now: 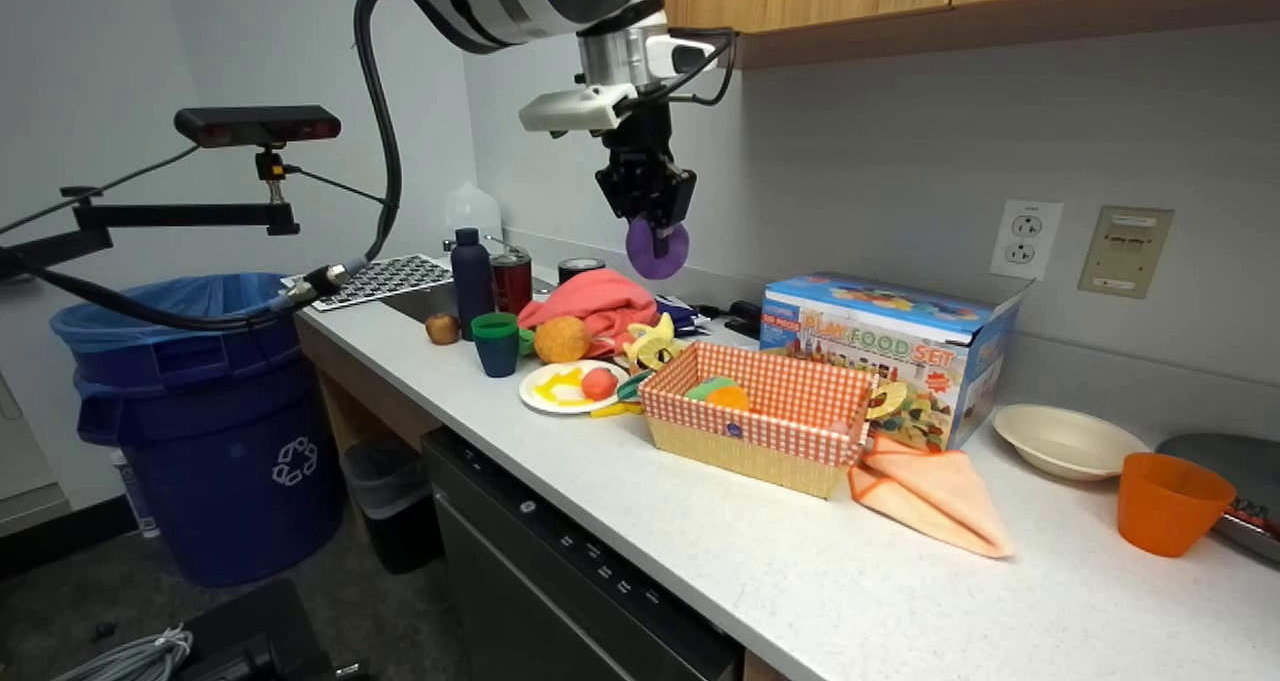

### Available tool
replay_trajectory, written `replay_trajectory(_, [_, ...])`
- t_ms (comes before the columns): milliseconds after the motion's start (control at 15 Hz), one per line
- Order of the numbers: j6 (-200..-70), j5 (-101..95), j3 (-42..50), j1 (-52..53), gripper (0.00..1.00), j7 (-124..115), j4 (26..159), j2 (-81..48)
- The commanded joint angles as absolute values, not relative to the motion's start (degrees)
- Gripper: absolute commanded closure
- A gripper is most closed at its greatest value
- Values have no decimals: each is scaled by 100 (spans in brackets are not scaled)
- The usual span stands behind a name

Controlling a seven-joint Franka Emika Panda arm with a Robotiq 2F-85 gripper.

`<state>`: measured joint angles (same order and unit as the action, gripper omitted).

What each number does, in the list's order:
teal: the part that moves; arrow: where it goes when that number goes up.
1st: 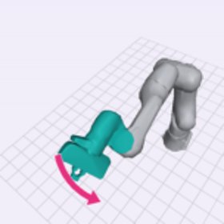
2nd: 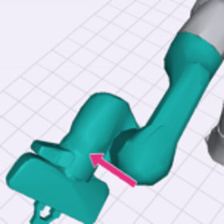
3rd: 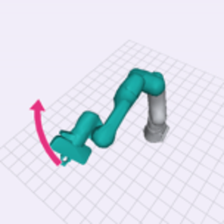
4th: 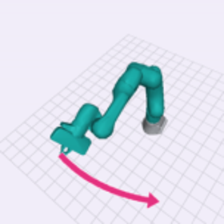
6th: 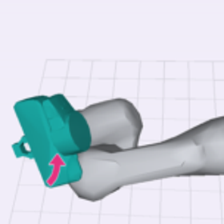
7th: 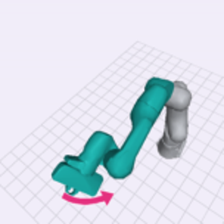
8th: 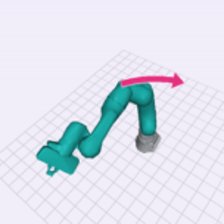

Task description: Put the purple plushie in the box

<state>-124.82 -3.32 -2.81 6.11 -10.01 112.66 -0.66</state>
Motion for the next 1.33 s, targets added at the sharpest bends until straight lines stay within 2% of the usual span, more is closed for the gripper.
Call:
replay_trajectory(0, [-13065, -929, -186, 385, 94, -1664, 11745, 180])
replay_trajectory(400, [-13304, -1550, -71, 215, 94, -2769, 11715, -305])
replay_trajectory(800, [-13110, -842, 26, 200, 94, -2550, 11401, -899])
replay_trajectory(867, [-13550, -777, 90, 135, 94, -2480, 11465, -1329])
replay_trajectory(1267, [-13616, -403, 242, 111, 94, -2173, 11034, -2247])
